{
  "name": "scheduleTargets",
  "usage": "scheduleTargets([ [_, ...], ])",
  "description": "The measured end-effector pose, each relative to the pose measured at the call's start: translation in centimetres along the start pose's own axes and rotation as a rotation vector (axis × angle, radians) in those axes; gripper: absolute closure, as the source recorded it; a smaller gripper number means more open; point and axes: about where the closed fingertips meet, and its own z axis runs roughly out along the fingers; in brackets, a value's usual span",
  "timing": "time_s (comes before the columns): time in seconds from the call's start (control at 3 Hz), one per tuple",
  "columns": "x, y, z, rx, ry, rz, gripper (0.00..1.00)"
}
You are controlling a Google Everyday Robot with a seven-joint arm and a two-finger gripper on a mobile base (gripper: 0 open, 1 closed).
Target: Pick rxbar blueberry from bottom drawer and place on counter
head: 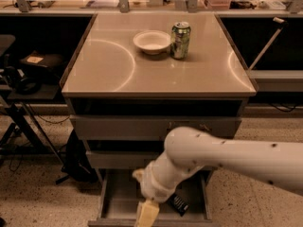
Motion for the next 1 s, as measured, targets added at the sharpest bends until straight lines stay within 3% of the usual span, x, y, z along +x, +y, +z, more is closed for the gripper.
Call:
scheduleTargets([
  [0.33,2.1,1.5,6.2,-0.084,0.057,0.006,0.0],
  [0.67,2.1,1.5,6.2,-0.084,0.056,0.005,0.0],
  [1.0,4.2,-0.3,2.5,0.057,0.089,0.054,0.0],
])
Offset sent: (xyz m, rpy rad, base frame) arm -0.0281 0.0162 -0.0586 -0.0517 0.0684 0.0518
